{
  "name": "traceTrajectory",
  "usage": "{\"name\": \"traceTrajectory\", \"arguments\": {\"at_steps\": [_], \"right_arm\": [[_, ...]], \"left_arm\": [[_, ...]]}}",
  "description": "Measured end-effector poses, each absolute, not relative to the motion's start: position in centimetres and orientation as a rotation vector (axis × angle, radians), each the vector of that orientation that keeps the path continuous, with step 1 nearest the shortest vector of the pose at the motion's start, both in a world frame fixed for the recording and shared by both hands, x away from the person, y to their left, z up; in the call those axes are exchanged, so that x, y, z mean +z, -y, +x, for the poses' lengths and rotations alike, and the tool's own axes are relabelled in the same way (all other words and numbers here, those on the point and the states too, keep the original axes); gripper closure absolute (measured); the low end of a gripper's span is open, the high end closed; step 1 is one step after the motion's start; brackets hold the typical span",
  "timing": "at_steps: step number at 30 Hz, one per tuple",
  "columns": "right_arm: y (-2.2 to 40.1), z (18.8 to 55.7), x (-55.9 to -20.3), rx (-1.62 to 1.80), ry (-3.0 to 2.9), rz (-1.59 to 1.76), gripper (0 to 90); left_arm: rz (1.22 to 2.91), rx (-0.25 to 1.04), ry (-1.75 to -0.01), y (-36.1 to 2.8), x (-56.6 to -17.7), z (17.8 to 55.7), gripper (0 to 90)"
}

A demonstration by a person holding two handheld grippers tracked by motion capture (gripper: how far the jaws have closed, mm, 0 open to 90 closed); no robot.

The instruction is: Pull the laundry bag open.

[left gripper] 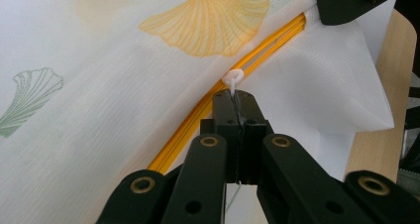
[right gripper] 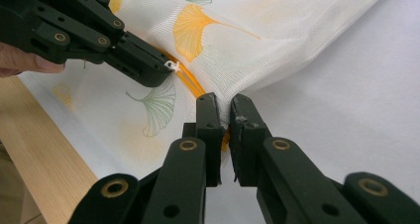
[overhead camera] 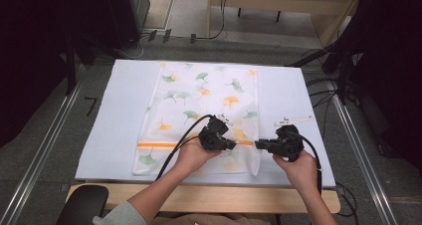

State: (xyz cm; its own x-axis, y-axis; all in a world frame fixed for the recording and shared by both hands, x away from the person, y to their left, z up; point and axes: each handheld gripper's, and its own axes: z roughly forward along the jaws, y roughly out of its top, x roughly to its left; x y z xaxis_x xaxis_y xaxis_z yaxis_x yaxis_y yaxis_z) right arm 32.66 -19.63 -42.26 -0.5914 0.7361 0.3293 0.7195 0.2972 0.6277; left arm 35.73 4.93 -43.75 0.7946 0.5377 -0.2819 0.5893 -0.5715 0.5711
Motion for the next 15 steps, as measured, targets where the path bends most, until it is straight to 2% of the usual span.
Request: {"name": "traceTrajectory", "arguments": {"at_steps": [15], "right_arm": [[19.53, 32.64, -42.29, 1.194, -2.521, 1.405, 86.1]], "left_arm": [[2.315, -0.1, -0.833, -5.24, -43.66, 35.82, 90.0]]}}
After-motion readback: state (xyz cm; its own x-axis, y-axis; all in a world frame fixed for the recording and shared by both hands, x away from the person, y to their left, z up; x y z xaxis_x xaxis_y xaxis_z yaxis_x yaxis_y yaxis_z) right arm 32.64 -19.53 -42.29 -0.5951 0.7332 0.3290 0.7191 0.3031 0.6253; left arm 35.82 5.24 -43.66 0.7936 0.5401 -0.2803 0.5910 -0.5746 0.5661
